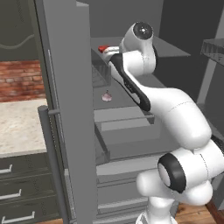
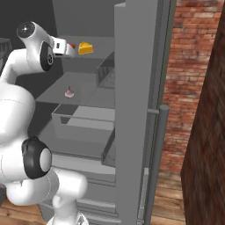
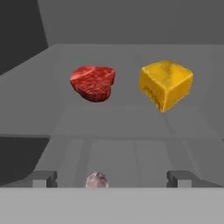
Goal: Take the cheese, steak, and garlic from the fridge and place them on the plate on the dining counter to create an appetizer plate.
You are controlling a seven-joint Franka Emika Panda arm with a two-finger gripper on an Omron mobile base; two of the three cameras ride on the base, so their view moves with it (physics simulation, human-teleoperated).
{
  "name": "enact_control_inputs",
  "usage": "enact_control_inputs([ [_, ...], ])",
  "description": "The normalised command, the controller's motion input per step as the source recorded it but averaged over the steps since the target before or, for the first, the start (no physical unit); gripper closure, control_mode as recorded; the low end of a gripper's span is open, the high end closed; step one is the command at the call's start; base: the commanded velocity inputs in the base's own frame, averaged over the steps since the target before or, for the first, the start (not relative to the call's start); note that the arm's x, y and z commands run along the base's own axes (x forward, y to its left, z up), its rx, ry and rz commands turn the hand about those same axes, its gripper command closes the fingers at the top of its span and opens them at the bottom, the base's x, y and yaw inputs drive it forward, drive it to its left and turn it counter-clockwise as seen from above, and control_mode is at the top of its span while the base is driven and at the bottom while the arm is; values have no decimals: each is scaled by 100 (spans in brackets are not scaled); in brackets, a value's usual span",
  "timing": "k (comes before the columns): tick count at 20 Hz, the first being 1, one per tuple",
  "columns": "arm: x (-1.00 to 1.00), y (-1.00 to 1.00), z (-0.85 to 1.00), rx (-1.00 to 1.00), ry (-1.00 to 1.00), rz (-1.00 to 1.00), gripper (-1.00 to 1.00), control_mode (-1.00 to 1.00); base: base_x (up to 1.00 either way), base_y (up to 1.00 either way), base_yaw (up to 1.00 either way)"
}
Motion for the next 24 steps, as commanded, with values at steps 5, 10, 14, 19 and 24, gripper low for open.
enact_control_inputs([
  [5,44,1,1,6,16,0,-100,-100,0,0,0],
  [10,65,3,0,4,16,4,-100,-100,0,0,0],
  [14,66,15,0,2,3,8,-100,-100,0,0,0],
  [19,55,19,0,0,2,4,-100,-100,0,0,0],
  [24,60,17,-13,0,6,0,-100,-100,0,0,0],
])
